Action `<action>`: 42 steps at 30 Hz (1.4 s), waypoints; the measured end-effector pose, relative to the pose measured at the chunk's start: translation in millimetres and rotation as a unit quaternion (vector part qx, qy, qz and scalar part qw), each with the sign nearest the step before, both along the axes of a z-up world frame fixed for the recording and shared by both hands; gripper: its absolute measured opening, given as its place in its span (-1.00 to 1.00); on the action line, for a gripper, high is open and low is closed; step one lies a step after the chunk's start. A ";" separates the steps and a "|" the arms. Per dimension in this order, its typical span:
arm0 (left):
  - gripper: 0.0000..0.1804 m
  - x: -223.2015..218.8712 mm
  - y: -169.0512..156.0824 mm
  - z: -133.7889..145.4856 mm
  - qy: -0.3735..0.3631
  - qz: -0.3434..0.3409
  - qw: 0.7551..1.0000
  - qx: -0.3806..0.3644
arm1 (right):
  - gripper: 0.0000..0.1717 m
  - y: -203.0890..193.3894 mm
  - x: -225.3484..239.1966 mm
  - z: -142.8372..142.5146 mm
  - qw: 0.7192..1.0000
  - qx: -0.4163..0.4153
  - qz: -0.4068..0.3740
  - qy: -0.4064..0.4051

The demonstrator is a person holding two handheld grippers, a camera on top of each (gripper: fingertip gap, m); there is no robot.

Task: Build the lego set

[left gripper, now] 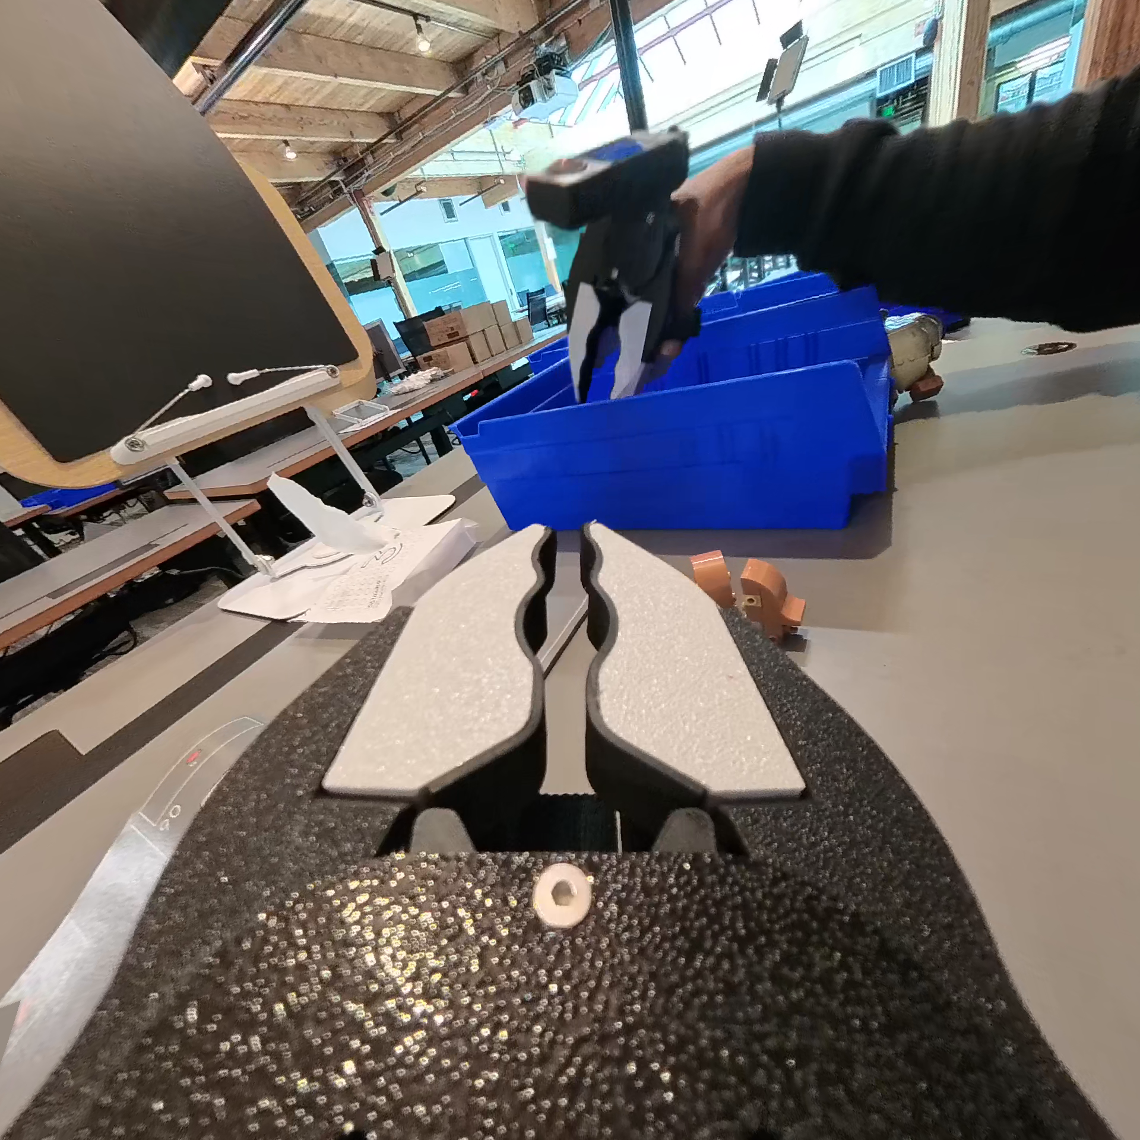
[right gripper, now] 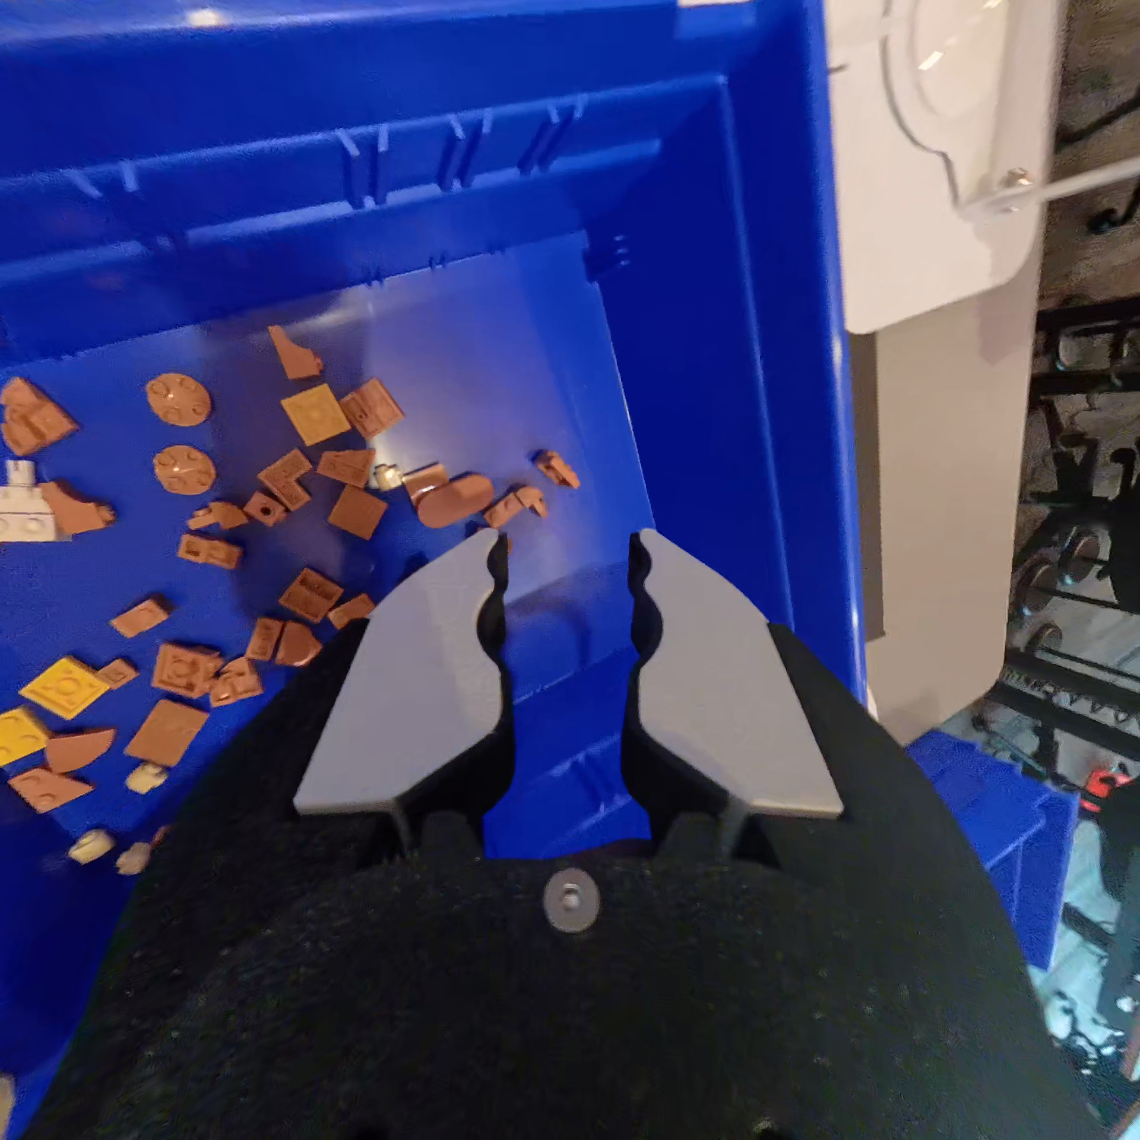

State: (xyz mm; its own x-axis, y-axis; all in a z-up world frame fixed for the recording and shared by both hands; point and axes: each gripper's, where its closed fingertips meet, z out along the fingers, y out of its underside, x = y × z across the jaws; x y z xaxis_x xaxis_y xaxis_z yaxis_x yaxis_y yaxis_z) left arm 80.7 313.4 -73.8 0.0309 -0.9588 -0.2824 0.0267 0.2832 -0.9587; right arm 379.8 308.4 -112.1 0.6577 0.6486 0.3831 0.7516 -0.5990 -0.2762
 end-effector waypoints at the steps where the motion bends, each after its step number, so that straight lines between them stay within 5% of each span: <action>1: -0.92 0.4 0.2 -0.3 0.001 0.001 1.000 0.001 | -0.56 -6.3 1.9 6.5 1.000 0.009 -0.010 0.006; 7: -0.92 3.9 5.7 0.2 0.000 0.016 1.000 -0.006 | -0.61 -44.0 14.2 44.8 0.991 0.095 -0.050 0.078; 14: -0.92 34.8 4.1 22.3 -0.005 -0.020 0.999 -0.043 | -0.64 -60.4 18.1 50.9 0.964 0.142 -0.038 0.221; 26: -0.88 190.5 -25.5 52.8 0.012 -0.175 0.983 -0.048 | -0.71 -70.7 32.3 59.4 0.892 0.210 0.023 0.399; 35: -1.00 217.3 -17.4 26.9 0.044 -0.151 0.986 -0.059 | -0.95 -76.3 48.7 64.8 0.863 0.243 0.005 0.443; 42: -1.00 214.0 -20.8 8.6 0.081 -0.146 0.986 -0.023 | -1.00 -75.6 49.4 42.5 0.886 0.225 -0.008 0.406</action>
